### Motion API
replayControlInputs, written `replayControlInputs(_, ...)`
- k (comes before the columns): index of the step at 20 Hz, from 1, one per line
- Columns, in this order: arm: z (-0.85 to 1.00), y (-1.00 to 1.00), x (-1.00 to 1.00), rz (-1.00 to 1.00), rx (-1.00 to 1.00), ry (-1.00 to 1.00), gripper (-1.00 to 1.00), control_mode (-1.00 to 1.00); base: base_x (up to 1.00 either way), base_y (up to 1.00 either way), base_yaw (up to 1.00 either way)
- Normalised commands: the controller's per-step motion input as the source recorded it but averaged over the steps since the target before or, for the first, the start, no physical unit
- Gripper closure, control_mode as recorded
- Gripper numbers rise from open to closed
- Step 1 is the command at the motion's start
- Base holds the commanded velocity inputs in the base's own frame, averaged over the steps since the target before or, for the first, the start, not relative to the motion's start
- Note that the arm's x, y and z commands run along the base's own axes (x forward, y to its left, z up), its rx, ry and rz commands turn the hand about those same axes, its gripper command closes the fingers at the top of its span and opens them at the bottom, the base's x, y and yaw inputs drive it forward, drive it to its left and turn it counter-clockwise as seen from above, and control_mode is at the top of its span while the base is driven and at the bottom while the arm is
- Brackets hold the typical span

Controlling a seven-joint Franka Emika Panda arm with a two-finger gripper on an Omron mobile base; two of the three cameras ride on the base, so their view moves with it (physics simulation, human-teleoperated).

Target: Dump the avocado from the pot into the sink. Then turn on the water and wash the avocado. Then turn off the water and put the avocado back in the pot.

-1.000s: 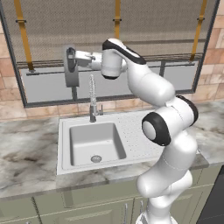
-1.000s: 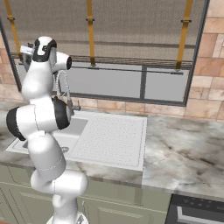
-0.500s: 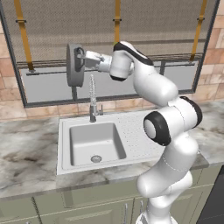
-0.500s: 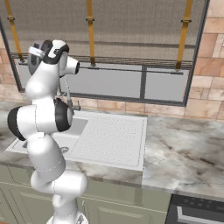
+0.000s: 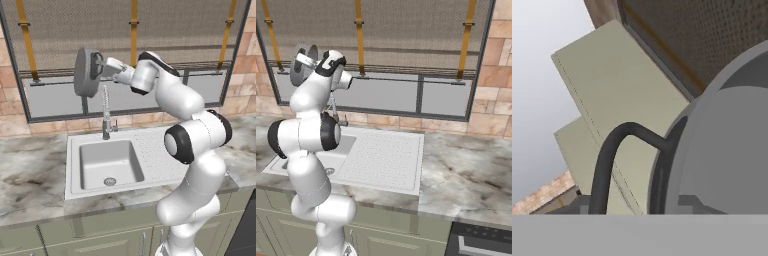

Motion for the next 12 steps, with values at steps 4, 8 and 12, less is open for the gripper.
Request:
replayControlInputs(4, 0.09, -0.16, -0.02, 0.05, 0.09, 0.0, 1.0, -1.0, 0.0, 0.0, 0.0)
replayControlInputs(8, 0.07, 0.0, -0.26, 0.05, 0.06, 0.0, 1.0, -1.0, 0.0, 0.0, 0.0)
replayControlInputs(12, 0.06, 0.03, -0.6, 0.04, 0.01, 0.0, 1.0, -1.0, 0.0, 0.0, 0.0)
